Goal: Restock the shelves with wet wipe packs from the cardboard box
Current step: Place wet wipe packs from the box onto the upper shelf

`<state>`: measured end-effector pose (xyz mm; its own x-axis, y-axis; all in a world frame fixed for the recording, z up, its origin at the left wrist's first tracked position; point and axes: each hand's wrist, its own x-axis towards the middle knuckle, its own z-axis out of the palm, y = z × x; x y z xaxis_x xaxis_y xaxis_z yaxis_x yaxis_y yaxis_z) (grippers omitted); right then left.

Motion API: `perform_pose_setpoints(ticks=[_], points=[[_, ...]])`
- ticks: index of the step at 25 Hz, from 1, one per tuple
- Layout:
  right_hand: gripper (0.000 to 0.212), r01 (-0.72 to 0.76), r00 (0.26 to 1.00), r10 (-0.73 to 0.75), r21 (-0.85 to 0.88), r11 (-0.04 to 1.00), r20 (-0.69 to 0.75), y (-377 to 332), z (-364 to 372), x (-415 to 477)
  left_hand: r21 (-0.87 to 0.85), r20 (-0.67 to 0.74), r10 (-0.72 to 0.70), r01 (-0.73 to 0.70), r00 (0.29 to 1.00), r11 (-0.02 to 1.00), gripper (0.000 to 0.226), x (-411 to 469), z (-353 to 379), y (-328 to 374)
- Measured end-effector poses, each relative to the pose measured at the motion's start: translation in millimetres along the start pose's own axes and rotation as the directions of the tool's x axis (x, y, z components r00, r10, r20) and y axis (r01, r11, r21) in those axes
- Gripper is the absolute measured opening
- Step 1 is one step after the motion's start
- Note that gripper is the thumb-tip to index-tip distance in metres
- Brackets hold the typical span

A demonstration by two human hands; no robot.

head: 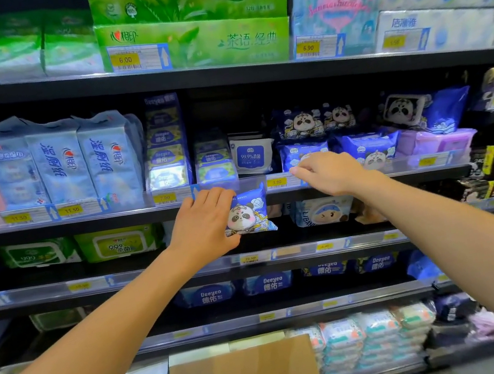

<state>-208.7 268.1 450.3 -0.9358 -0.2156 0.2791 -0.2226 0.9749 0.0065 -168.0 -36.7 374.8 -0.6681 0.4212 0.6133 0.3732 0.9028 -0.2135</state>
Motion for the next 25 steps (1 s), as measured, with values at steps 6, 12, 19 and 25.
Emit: perform_pose_setpoints(ticks=[6, 12, 19, 25], points=[[0.07, -0.085, 0.993, 0.083, 0.02, 0.996, 0.083, -6.6, 4.9, 4.2, 0.004, 0.002, -0.001, 0.001, 1.0, 1.0, 0.072, 2.8, 3.3, 1.5], [0.094, -0.095, 0.99, 0.094, 0.004, 0.995, 0.102, -6.7, 11.3, 5.2, 0.014, 0.022, -0.006, 0.005, 1.0, 1.0, 0.073, 4.2, 6.3, 6.7], [0.098, -0.019, 0.999, 0.025, -0.126, 0.992, 0.045, 1.5, 18.8, -3.2, 0.003, -0.005, 0.013, -0.013, 1.0, 1.0, 0.071, 5.4, -4.4, 10.5], [0.04, 0.029, 0.965, 0.042, 0.262, 0.965, -0.26, -1.0, -5.6, -30.4, -0.026, -0.077, 0.036, -0.038, 0.996, 0.999, 0.072, 27.1, -22.8, 25.2]])
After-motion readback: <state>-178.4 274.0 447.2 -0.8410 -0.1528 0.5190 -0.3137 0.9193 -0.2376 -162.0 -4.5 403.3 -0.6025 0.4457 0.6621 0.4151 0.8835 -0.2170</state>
